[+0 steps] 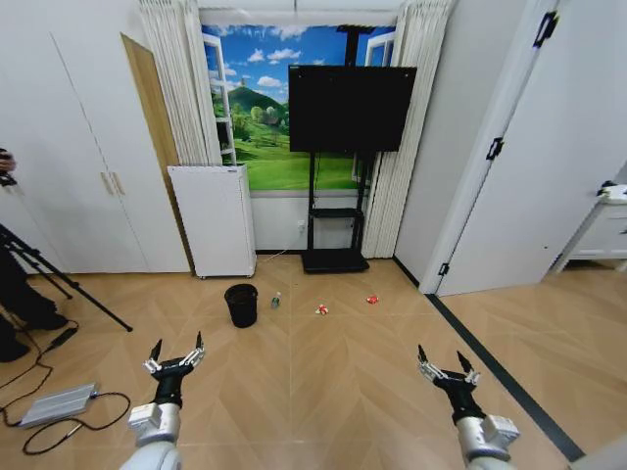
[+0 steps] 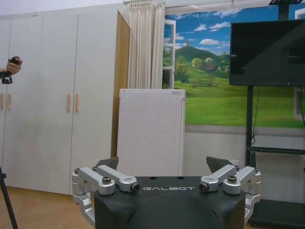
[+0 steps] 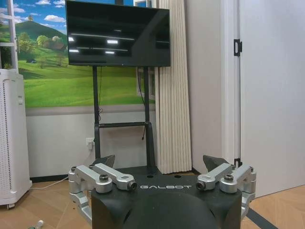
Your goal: Pick up the trash bin and place the garbage on the floor into it.
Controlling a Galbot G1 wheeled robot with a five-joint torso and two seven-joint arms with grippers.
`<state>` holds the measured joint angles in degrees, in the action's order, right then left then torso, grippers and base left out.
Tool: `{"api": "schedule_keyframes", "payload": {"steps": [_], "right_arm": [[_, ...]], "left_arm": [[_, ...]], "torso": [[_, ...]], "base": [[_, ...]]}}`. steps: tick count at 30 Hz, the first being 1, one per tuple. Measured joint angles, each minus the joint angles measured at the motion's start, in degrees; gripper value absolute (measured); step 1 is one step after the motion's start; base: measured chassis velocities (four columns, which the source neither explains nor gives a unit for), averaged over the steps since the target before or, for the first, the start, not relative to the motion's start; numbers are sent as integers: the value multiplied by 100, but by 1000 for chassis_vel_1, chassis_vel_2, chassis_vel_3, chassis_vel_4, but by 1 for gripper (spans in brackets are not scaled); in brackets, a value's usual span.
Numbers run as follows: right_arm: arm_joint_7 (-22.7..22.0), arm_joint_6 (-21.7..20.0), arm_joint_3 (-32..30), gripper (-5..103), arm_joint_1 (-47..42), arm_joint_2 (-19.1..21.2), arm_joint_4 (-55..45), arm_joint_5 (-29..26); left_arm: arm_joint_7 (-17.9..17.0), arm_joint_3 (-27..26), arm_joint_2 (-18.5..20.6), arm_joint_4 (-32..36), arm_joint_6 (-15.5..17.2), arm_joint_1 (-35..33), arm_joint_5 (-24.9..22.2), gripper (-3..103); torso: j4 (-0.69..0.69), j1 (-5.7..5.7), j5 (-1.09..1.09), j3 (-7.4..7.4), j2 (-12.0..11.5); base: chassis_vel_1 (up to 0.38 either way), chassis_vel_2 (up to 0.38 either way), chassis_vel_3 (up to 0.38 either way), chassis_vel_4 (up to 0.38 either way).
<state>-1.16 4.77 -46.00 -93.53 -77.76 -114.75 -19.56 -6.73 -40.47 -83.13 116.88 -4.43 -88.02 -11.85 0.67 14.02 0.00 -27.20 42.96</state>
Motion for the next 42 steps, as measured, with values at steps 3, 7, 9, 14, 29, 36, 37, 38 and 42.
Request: {"api": "schedule_keyframes", "payload": {"steps": [3, 7, 9, 14, 29, 36, 37, 38, 42], "right_arm": [[-50, -47, -2, 100, 42, 6, 38, 31], [-112, -91, -5, 100, 113, 40, 116, 11], [-115, -148, -7, 100, 149, 60, 142, -17], [-180, -233, -19, 100, 217, 87, 178, -127], [-175, -176, 7, 100, 219, 100, 307, -158], [-162, -123, 10, 100, 212, 102, 306, -181], [-157, -119, 10, 100, 211, 102, 304, -184], [-157, -119, 10, 100, 211, 102, 304, -184], [-154, -94, 10, 100, 200, 102, 295, -198]], "left_arm": [[0, 2, -6, -8, -2, 6, 2, 100], [0, 2, -7, -27, -18, 8, 6, 100], [0, 9, -9, -38, -20, 14, 20, 100], [0, 36, -20, -39, -20, 33, 39, 100], [0, 39, -45, -76, -39, 24, 82, 100], [-2, 29, -41, -67, -42, 16, 80, 100], [-3, 28, -41, -59, -42, 16, 80, 100], [-3, 28, -41, -59, -42, 16, 80, 100], [-4, 26, -42, -53, -44, 5, 80, 100]], "torso": [[0, 0, 0, 0, 0], [0, 0, 0, 0, 0], [0, -1, 0, 0, 0], [0, -1, 0, 1, 0], [-1, 0, -1, 0, -1], [-1, 0, 1, 0, -1], [-3, 1, 2, -1, -1], [-3, 1, 2, -1, -1], [-1, 1, 2, 0, -1]], "base": [[0, 0, 0, 0], [0, 0, 0, 0], [0, 0, 0, 0], [-38, 35, 35, -44], [-200, 206, 198, -203], [-303, 325, 312, -316], [-345, 350, 387, -350], [-345, 350, 387, -350], [-370, 355, 371, -382]]}}
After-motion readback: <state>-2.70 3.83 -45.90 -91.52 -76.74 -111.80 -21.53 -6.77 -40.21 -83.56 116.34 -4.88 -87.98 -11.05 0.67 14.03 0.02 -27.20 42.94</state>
